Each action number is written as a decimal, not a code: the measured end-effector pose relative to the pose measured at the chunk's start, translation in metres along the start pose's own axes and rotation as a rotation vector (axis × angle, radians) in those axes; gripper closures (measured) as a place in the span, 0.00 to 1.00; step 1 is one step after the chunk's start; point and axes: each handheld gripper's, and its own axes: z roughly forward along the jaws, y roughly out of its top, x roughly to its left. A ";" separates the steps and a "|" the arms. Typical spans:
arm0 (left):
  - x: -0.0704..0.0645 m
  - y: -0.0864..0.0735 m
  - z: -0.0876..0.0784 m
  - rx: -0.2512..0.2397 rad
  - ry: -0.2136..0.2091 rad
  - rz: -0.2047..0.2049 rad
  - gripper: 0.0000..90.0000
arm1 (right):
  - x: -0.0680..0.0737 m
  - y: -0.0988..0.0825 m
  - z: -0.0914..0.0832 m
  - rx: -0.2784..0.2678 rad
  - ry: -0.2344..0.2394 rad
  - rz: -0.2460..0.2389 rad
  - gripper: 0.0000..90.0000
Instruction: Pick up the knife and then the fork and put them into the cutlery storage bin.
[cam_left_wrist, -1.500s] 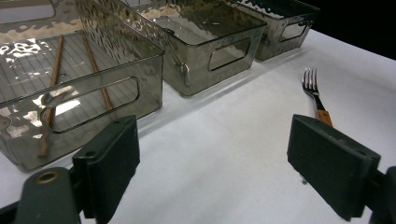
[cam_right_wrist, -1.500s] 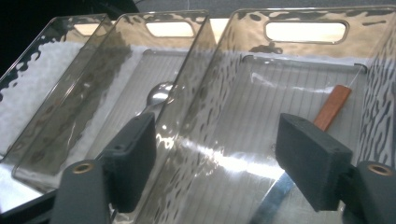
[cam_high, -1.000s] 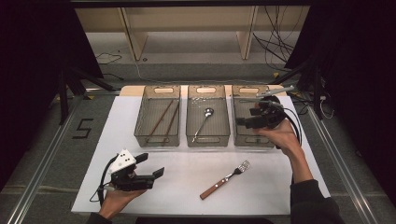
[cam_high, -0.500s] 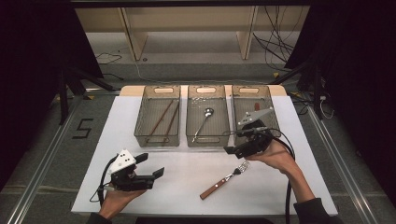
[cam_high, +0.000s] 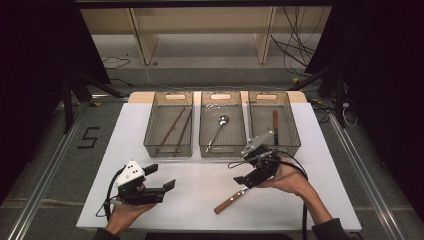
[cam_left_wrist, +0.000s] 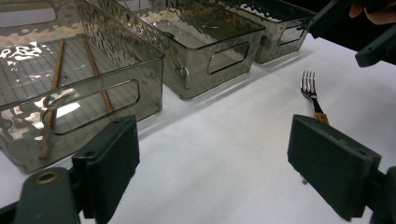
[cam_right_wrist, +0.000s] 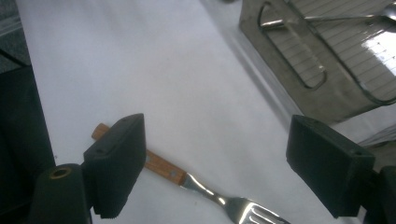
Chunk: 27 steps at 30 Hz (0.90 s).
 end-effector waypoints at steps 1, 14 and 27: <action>0.000 0.000 0.000 -0.001 -0.001 -0.001 0.18 | 0.001 -0.001 0.001 0.006 0.002 0.001 0.23; 0.000 0.000 -0.001 -0.005 -0.002 0.001 0.18 | 0.016 -0.007 0.027 0.120 0.032 -0.079 0.26; 0.000 0.000 -0.001 -0.006 -0.003 0.006 0.18 | 0.025 -0.016 0.054 0.244 0.050 -0.166 0.28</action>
